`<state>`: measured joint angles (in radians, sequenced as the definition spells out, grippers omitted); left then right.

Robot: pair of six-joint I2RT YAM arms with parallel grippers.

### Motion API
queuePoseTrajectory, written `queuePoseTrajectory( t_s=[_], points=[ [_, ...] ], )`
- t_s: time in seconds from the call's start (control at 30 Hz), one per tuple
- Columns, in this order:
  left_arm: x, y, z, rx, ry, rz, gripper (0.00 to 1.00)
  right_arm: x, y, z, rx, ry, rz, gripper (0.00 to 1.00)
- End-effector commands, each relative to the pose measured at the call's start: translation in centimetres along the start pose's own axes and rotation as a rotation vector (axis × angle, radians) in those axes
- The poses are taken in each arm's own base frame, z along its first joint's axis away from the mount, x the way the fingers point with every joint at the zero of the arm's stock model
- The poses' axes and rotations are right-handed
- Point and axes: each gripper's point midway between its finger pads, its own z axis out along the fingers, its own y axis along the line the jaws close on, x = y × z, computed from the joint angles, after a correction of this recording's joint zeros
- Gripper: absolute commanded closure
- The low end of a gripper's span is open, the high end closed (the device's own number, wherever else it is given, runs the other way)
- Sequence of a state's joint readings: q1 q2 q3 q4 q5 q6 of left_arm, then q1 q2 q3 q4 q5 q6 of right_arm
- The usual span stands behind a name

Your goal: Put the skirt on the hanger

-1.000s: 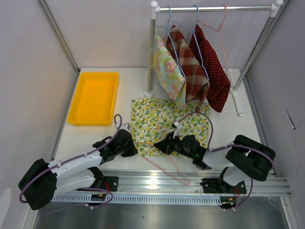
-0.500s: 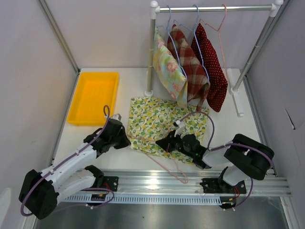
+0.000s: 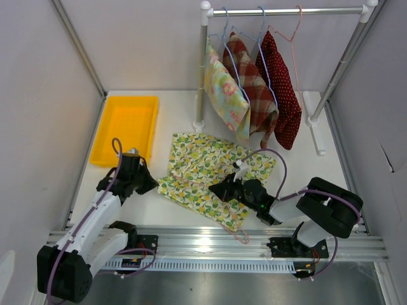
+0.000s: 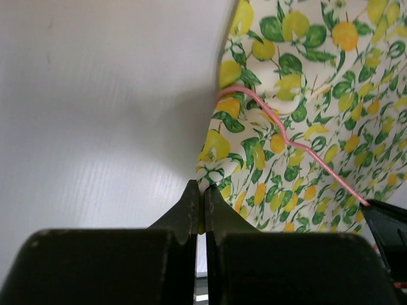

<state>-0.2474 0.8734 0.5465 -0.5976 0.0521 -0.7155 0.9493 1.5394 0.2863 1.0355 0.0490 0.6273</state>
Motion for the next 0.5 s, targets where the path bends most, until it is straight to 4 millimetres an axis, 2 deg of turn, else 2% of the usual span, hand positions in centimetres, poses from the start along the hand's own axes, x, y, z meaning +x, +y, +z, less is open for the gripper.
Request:
queuePoseTrajectory(
  t_s=[0.0,0.17,0.37,0.47],
  points=[
    [-2.0,-0.6,-1.1,0.037,-0.039,-0.038,1.00,3.4,-5.8,-1.7,0.204,0.101,-0.105,1.00],
    [-3.1,0.8,-0.9,-0.009,-0.051,-0.077,1.00,3.2,-6.2,-2.1,0.225,0.089,-0.108,1.00],
    [-3.6,1.6,-0.7,-0.030,-0.063,-0.102,1.00,2.9,-6.9,-2.7,0.260,0.085,-0.124,1.00],
    [-3.4,1.3,-0.4,-0.003,-0.051,-0.098,0.99,2.7,-7.0,-2.8,0.263,0.079,-0.122,1.00]
  ],
)
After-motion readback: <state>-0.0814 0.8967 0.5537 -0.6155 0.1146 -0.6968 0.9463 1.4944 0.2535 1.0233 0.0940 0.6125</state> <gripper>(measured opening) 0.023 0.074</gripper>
